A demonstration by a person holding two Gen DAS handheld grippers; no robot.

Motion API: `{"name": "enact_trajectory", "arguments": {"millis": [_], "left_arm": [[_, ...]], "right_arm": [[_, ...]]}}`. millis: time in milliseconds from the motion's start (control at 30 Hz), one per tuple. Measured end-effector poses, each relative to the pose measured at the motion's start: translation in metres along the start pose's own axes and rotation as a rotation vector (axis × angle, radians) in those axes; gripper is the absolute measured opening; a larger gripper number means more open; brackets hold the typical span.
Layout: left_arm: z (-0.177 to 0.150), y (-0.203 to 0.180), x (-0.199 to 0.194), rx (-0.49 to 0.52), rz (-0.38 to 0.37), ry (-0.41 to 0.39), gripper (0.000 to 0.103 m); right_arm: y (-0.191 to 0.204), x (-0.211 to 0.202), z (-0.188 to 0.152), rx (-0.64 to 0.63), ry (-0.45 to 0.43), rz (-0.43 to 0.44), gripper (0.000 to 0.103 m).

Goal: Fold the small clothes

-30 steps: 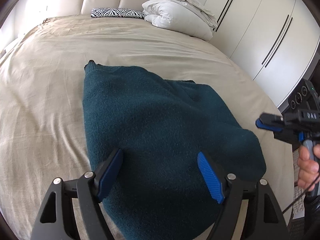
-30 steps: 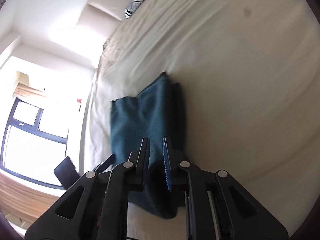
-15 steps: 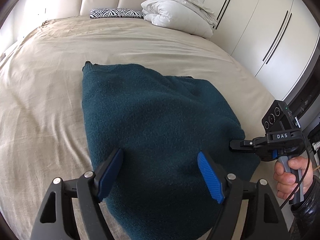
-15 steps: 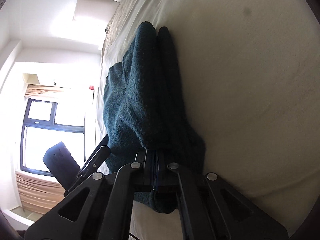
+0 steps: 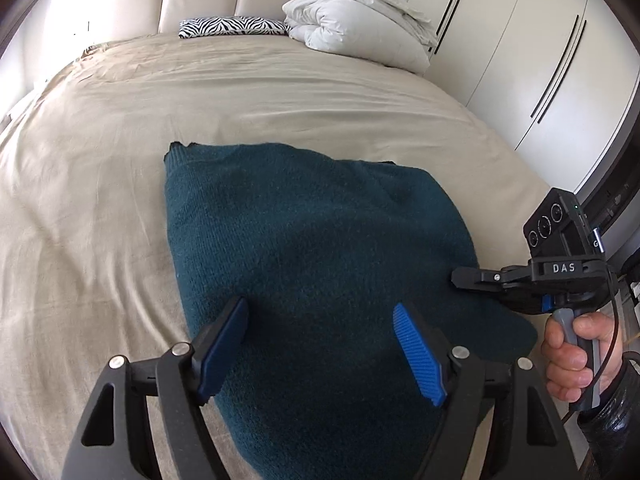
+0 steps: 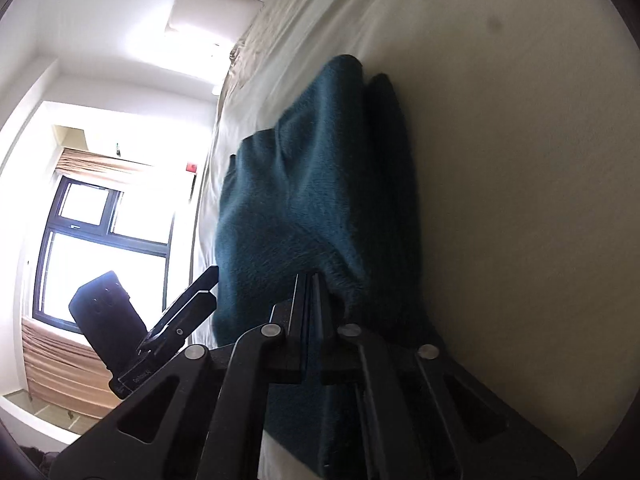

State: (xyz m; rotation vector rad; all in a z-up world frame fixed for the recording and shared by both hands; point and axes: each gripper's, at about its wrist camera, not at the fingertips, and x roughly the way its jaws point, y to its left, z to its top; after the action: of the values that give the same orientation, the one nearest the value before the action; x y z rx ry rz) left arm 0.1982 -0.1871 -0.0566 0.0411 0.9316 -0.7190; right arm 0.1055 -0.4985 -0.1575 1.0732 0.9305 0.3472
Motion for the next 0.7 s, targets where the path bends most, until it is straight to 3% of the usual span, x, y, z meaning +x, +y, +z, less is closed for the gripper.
{"name": "enact_trajectory", "arguments": {"millis": [167, 300, 533, 700], "left_arm": [[0.001, 0.007, 0.001, -0.025, -0.034, -0.001, 0.077], [-0.004, 0.007, 0.006, 0.015, 0.002, -0.001, 0.077], [-0.007, 0.020, 0.006, -0.026, -0.033, 0.008, 0.077], [-0.013, 0.023, 0.010, -0.024, -0.024, -0.009, 0.079]], "right_arm": [[-0.006, 0.000, 0.000, -0.025, -0.017, 0.026, 0.000], [-0.002, 0.001, 0.002, -0.039, -0.017, -0.016, 0.000], [0.014, -0.008, 0.003, -0.073, -0.026, -0.086, 0.000], [0.012, -0.001, 0.009, -0.039, -0.035, -0.086, 0.000]]}}
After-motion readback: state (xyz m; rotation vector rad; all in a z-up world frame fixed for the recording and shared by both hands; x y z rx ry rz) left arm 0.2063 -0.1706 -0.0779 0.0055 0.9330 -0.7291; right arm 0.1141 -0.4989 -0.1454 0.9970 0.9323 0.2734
